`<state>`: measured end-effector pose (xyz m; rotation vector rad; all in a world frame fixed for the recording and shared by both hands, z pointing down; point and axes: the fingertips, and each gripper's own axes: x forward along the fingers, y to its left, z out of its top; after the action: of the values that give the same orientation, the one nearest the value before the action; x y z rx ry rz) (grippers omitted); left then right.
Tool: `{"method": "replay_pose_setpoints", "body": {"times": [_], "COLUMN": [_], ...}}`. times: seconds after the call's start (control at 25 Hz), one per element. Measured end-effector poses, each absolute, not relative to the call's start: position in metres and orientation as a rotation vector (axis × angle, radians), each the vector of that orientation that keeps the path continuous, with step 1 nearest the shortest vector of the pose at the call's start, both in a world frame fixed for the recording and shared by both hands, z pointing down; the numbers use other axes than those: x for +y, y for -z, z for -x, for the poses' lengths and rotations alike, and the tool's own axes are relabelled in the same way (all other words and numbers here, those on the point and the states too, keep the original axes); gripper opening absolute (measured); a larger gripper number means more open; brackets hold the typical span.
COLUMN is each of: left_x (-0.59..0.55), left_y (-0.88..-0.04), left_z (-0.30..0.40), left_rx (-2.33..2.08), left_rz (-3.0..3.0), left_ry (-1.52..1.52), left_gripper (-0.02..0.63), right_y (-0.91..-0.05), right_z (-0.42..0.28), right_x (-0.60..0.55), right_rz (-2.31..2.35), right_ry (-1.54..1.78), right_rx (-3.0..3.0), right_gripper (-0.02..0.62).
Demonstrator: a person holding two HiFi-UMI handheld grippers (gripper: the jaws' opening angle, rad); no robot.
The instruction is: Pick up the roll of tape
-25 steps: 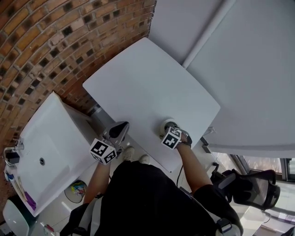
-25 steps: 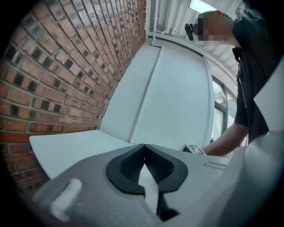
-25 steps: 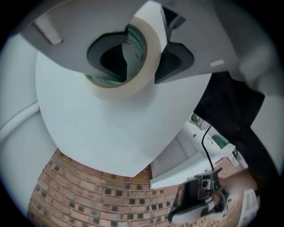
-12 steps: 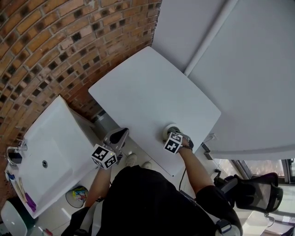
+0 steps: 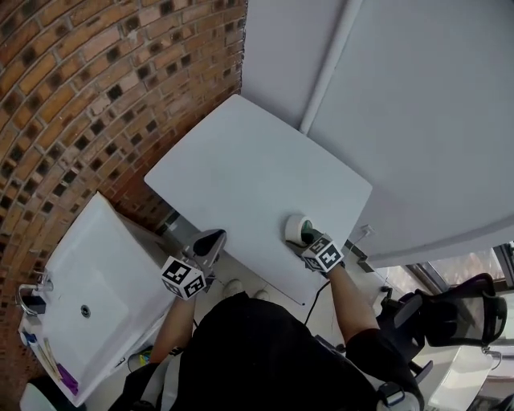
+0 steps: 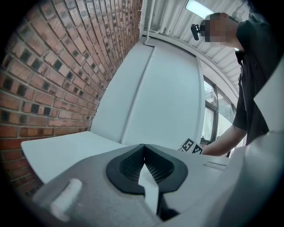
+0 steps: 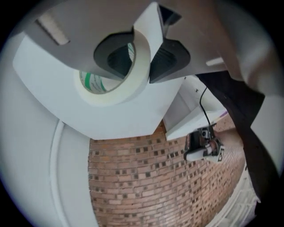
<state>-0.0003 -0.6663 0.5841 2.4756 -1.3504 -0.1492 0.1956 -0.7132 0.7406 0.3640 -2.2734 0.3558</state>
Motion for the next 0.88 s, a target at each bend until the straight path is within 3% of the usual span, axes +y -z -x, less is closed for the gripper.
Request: {"method": "replay_pose_setpoints", "body": {"times": [0.4,0.88], "left_x": [-0.698,-0.698], "left_y": [-0.558,-0.558], "left_z": [-0.051,-0.112], "left_rx": [-1.121,-0.759], "left_rz": [-2.648,-2.749], "left_ry": [0.163,0.190], "left_gripper": [0.003,0.002], "right_y": [-0.637,-0.551], "right_z": [-0.211,-0.253], "right_x": [-0.722,-0.678], "right_rz": [-0.727,-1.078], "right_ry": [-0.652,-0.777], "right_rx": [-2.708,-2.958], "right_gripper": [0.120,0.120]}}
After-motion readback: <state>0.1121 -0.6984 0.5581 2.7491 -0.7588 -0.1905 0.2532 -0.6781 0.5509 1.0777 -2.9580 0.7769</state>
